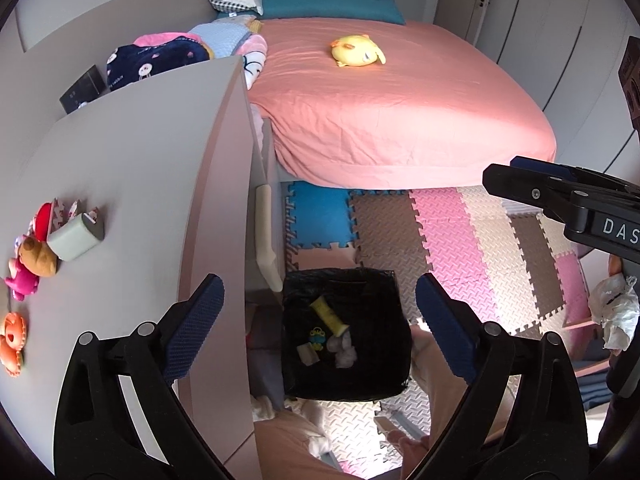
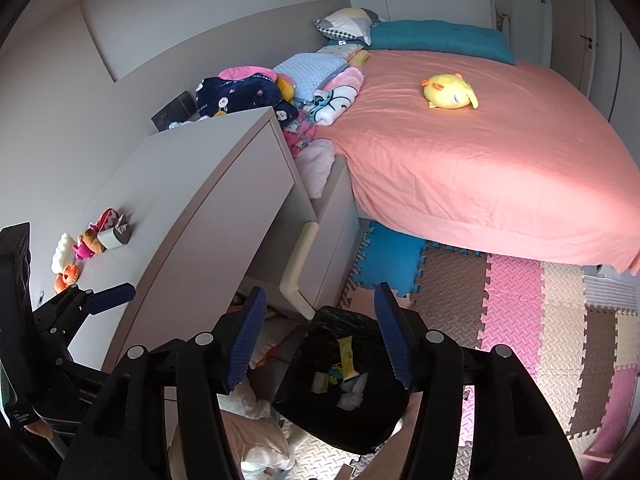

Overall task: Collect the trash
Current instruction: 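Move both grippers back over the desk toward the remaining toys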

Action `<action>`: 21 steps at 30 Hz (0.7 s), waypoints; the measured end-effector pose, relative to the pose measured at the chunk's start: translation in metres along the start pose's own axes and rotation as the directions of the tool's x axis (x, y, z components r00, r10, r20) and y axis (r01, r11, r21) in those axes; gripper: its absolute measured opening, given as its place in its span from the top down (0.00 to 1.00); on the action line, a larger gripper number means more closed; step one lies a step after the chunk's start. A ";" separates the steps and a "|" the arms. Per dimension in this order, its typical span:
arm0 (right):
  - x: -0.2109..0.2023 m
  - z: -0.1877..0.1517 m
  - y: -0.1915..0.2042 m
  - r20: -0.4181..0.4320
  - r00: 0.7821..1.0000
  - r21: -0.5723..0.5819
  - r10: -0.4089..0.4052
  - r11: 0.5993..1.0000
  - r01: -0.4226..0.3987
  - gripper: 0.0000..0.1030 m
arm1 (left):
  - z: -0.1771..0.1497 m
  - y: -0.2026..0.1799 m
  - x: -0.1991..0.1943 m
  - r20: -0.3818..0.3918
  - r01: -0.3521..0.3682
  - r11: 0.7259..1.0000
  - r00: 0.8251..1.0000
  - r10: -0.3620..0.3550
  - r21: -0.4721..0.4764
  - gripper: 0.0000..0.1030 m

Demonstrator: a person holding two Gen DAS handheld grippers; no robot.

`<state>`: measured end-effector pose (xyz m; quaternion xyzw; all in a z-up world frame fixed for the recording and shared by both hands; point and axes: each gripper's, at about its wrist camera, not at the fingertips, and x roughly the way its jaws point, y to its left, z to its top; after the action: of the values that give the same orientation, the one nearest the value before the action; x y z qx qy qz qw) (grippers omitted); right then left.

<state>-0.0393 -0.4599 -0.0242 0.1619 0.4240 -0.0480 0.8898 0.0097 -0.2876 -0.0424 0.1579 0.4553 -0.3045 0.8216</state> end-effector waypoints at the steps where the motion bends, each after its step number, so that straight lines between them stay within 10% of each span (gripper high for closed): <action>1: 0.001 0.000 0.000 -0.002 1.000 -0.001 -0.001 1.000 0.001 0.43 | -0.001 0.001 0.000 -0.002 -0.004 1.000 1.000 0.004 -0.002 0.09; 21: 0.020 0.001 0.045 -0.033 0.998 -0.065 0.051 0.996 -0.053 0.40 | -0.012 0.040 -0.011 0.004 -0.041 0.998 0.999 0.042 -0.055 0.09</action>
<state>-0.0157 -0.4173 -0.0278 0.1442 0.4347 -0.0084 0.8889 0.0232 -0.2467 -0.0405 0.1439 0.4579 -0.2753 0.8330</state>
